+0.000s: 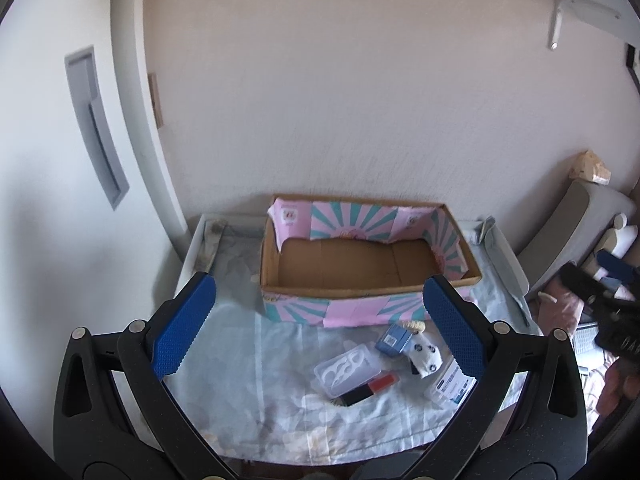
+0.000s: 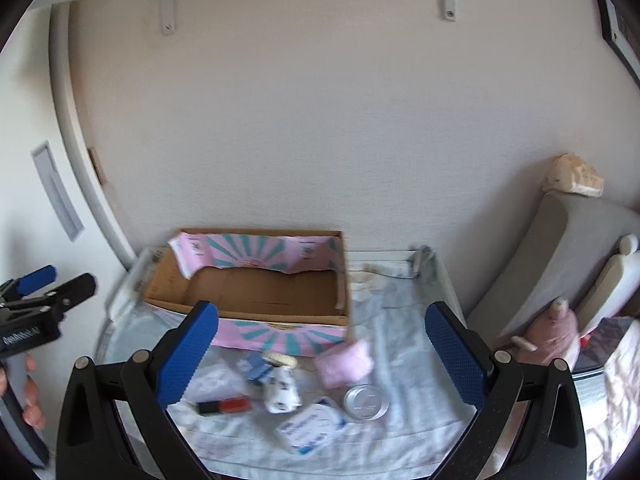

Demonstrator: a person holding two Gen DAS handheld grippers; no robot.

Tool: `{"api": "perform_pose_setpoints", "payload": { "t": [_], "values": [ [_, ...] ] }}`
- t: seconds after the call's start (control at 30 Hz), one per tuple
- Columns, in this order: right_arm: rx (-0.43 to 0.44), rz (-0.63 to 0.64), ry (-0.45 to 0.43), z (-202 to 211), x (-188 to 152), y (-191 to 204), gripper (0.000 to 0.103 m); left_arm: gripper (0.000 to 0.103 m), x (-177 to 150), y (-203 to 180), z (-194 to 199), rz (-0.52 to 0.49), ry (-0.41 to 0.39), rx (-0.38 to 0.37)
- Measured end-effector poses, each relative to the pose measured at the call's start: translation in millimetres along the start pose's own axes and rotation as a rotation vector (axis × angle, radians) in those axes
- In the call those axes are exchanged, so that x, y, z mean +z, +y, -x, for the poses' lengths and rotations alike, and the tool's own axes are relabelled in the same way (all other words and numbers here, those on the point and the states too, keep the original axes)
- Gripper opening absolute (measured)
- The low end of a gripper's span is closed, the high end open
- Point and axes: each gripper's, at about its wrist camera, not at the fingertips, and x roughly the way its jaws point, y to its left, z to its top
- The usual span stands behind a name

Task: Organize objects
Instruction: 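Grasp the black-red tube with left tool while right tool grasps the silver tin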

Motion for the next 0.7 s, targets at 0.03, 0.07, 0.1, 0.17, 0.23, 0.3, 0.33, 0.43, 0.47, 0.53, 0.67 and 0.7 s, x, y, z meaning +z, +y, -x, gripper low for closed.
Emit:
{"api": "perform_pose_setpoints", "payload": {
  "t": [0.03,0.07,0.1,0.17,0.23,0.3,0.33,0.43,0.47,0.53,0.67,0.7],
  "values": [
    [-0.003,0.006,0.006,-2.3,-1.1,-4.5,0.103,0.103,-2.8,0.8,-2.7,0.01,0.012,0.002],
    [-0.006,0.015,0.015,-5.8,-3.0,-10.6,0.103,0.103,-6.7,1.7,-5.9,0.025,0.029,0.002],
    [-0.002,0.027,0.028,-10.4,-5.8,-17.1,0.103,0.103,-10.8,2.1,-8.4,0.035,0.041,0.002],
    [0.008,0.054,0.054,-20.7,-11.4,-27.9,0.103,0.103,-19.7,0.4,-15.7,0.048,0.07,0.021],
    [0.028,0.087,0.088,-32.0,-18.8,-38.6,0.103,0.103,-30.9,-1.7,-23.7,0.074,0.101,0.048],
    [0.064,0.123,0.122,-42.7,-26.9,-47.8,0.103,0.103,-42.8,-3.5,-30.5,0.117,0.131,0.064],
    [0.079,0.141,0.135,-47.1,-30.0,-51.4,0.103,0.103,-50.3,-5.1,-34.2,0.145,0.149,0.073],
    [0.131,0.218,0.168,-62.0,-44.1,-60.1,0.103,0.103,-72.2,-14.4,-46.2,0.209,0.197,0.098],
    [0.147,0.249,0.177,-66.7,-49.3,-62.7,0.103,0.103,-79.4,-18.8,-49.7,0.221,0.211,0.111],
    [0.187,0.31,0.197,-77.2,-59.5,-68.1,0.103,0.103,-94.7,-29.6,-57.4,0.245,0.244,0.134],
    [0.266,0.398,0.232,-95.5,-76.2,-78.4,0.103,0.103,-125.3,-52.0,-74.5,0.3,0.292,0.162],
    [0.288,0.42,0.24,-100.7,-81.5,-80.7,0.103,0.103,-132.3,-57.2,-79.1,0.311,0.302,0.168]
  ]
}}
